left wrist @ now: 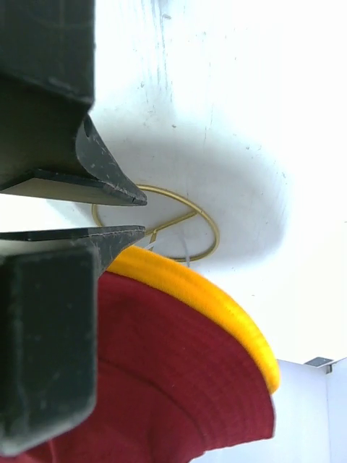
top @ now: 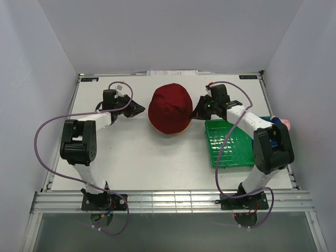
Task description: Stack the hats
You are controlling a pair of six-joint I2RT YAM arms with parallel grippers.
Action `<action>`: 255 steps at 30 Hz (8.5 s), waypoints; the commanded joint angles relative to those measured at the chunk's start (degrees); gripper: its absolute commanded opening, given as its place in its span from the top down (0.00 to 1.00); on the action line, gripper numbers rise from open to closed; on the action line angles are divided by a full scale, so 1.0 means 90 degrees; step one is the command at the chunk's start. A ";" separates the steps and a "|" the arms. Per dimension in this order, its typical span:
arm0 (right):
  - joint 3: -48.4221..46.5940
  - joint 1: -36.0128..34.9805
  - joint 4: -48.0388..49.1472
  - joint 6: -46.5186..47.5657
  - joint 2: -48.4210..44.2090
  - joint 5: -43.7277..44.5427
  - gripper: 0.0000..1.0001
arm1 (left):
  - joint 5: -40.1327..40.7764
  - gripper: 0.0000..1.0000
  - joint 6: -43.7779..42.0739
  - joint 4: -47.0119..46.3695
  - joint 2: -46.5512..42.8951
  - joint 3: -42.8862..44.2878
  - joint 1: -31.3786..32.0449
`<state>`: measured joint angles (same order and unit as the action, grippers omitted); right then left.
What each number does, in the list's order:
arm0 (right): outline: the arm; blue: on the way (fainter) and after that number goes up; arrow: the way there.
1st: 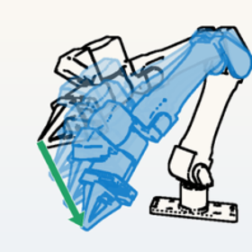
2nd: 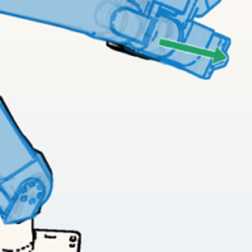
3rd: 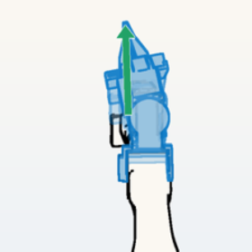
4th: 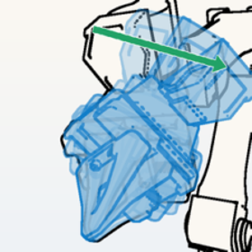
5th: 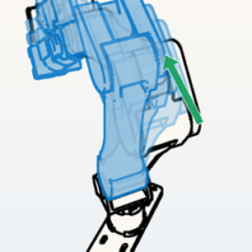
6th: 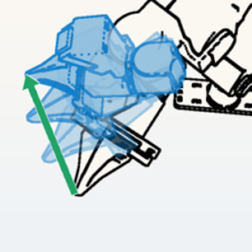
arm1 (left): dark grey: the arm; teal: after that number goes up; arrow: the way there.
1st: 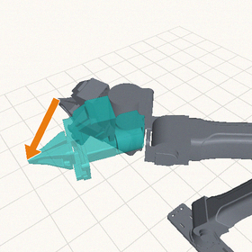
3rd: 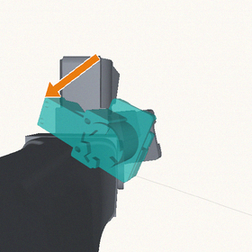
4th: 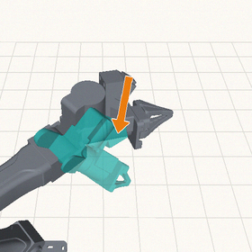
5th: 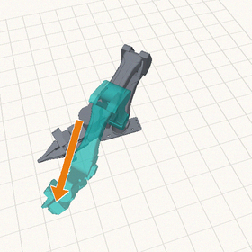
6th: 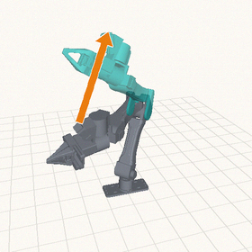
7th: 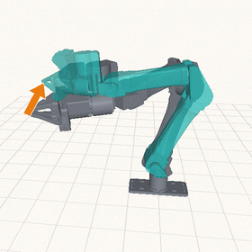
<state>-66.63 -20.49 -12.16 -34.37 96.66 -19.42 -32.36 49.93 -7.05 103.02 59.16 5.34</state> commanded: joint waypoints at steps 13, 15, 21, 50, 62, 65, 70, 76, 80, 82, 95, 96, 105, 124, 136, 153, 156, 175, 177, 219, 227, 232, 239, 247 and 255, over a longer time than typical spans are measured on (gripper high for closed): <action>0.0753 -0.0662 0.0287 -0.0487 -0.0906 -0.0528 0.76 | -0.0145 0.32 -0.0157 0.0343 -0.0518 0.0468 -0.0105; 0.0753 -0.0721 0.0365 -0.0536 -0.0945 -0.0567 0.76 | -0.0164 0.32 -0.0138 0.0499 -0.0626 0.0420 -0.0144; 0.0675 -0.0605 0.0122 -0.0342 -0.1374 -0.0342 0.73 | -0.0485 0.34 0.0106 0.0482 -0.1378 -0.0126 -0.0184; -0.2977 0.0949 0.0560 0.0254 0.1749 -0.1943 0.48 | 0.0412 0.40 0.1415 0.0304 -0.2375 -0.1534 0.1008; -0.2715 0.0626 0.0941 0.0177 0.1741 -0.1993 0.46 | 0.0519 0.51 0.1269 0.0471 -0.1877 -0.0939 0.1018; -0.2461 0.0626 0.0951 0.0186 0.1614 -0.1934 0.51 | 0.0548 0.57 0.1229 0.0529 -0.1701 -0.0753 0.1008; -0.1963 0.0636 0.0883 0.0323 0.1370 -0.1729 0.66 | 0.0578 0.78 0.1161 0.0578 -0.1418 -0.0528 0.0969; -0.1396 0.0636 0.0902 0.0381 0.0931 -0.1456 0.82 | 0.0549 0.98 0.1005 0.0675 -0.1076 -0.0236 0.0832; -0.1006 0.0636 0.0941 0.0362 0.0657 -0.1319 0.88 | 0.0510 1.00 0.0849 0.0754 -0.0852 0.0086 0.0696; -0.0829 0.0646 0.0932 0.0362 0.0511 -0.1290 0.86 | 0.0432 0.98 0.0771 0.1017 -0.0764 0.0291 0.0598; 0.0421 0.0558 0.1752 -0.0458 -0.0603 -0.1661 0.81 | -0.0329 0.55 0.0273 0.1134 -0.0686 0.0751 0.0100; 0.0440 0.0558 0.1733 -0.0439 -0.0671 -0.1622 0.80 | -0.0379 0.49 0.0185 0.1154 -0.0685 0.0800 0.0080; -0.0183 0.0734 0.1654 -0.0371 -0.0419 -0.1641 0.56 | -0.0623 0.37 0.0106 0.1252 -0.1426 0.0127 0.0041; -0.0302 0.0763 0.2357 -0.0624 0.0373 -0.2041 0.44 | -0.0985 0.35 0.0780 0.0520 -0.2287 -0.1309 0.0168; 0.0138 0.0773 0.2875 -0.0927 0.0266 -0.2198 0.53 | -0.0994 0.35 0.1141 -0.0076 -0.2072 -0.1641 0.0314; 0.0382 0.0831 0.2582 -0.0712 0.0168 -0.1973 0.92 | -0.0780 0.34 0.0907 0.0197 -0.2130 -0.1817 0.0314; 0.0440 0.0861 0.2572 -0.0693 0.0139 -0.1963 0.92 | -0.0799 0.33 0.0907 0.0178 -0.2131 -0.1817 0.0314; 0.0626 0.0919 0.2553 -0.0625 0.0021 -0.1944 0.92 | -0.0945 0.43 0.1405 -0.0418 -0.2209 -0.2061 0.0314; 0.0655 0.0929 0.2523 -0.0605 0.0021 -0.1905 0.92 | -0.0946 0.48 0.1454 -0.0466 -0.2199 -0.2051 0.0314; 0.0353 0.0919 0.0824 0.0567 0.0715 -0.0869 0.92 | -0.0457 1.00 0.1386 -0.0691 -0.1359 -0.2315 0.0422; -0.0047 0.0919 0.0513 0.0655 0.0500 -0.0879 0.92 | -0.0311 0.88 0.0714 0.0273 -0.1612 -0.1623 0.0432; -0.0399 0.0919 0.0287 0.0665 0.0412 -0.0821 0.92 | -0.0174 0.78 0.0380 0.0754 -0.1876 -0.0998 0.0422; -0.0624 0.0919 -0.0103 0.0772 0.0237 -0.0616 0.92 | -0.0418 0.78 0.0253 0.0969 -0.1799 -0.0558 0.0422; -0.0858 0.0919 -0.0620 0.1016 -0.0076 -0.0294 0.89 | -0.0389 0.67 0.0126 0.1027 -0.1837 -0.0674 0.0432; -0.1258 0.0919 -0.1294 0.1338 -0.0515 -0.0001 0.83 | -0.0126 0.38 -0.0235 0.1183 -0.2091 -0.0655 0.0393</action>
<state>-74.15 -12.34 -20.45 -25.08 95.85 -21.52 -34.81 50.54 2.83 88.64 52.45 9.13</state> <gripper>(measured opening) 0.155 0.575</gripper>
